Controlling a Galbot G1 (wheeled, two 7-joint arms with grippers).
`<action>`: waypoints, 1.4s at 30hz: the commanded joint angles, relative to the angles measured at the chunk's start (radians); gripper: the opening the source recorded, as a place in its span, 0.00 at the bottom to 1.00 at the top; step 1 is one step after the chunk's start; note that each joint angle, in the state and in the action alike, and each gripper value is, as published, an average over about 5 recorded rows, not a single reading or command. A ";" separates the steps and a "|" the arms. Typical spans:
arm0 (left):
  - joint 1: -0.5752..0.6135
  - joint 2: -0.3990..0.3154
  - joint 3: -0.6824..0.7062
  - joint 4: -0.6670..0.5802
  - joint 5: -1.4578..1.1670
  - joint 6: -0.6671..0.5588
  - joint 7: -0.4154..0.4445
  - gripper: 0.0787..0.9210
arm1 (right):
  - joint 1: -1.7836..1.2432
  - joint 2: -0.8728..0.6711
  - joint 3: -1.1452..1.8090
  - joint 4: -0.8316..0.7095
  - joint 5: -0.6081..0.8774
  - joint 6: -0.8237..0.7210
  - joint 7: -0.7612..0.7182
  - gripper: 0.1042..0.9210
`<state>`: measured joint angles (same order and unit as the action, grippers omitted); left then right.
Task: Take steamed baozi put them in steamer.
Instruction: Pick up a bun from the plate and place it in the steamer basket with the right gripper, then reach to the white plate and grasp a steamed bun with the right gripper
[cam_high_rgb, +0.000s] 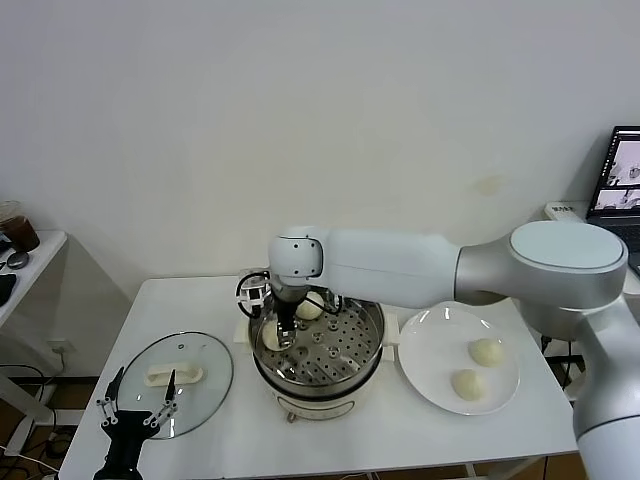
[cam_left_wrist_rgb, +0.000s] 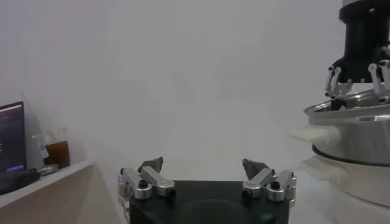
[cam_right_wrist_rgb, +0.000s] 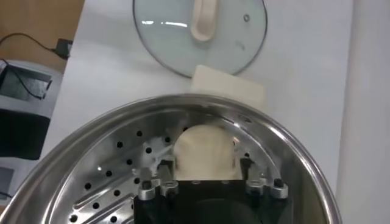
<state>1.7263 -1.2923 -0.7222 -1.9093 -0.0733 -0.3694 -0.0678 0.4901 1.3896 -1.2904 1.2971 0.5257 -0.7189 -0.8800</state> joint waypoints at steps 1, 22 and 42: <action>0.001 0.001 0.000 -0.002 0.000 0.000 0.000 0.88 | 0.038 -0.030 0.011 0.025 -0.015 0.000 -0.045 0.86; -0.003 0.007 0.020 -0.004 0.014 0.009 0.007 0.88 | 0.088 -0.950 0.075 0.417 -0.443 0.435 -0.449 0.88; 0.028 -0.011 0.011 -0.024 0.043 0.005 0.007 0.88 | -0.667 -0.987 0.581 0.285 -0.711 0.512 -0.310 0.88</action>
<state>1.7525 -1.3030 -0.7111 -1.9332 -0.0335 -0.3637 -0.0607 0.0422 0.4362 -0.8553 1.6056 -0.0998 -0.2431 -1.2178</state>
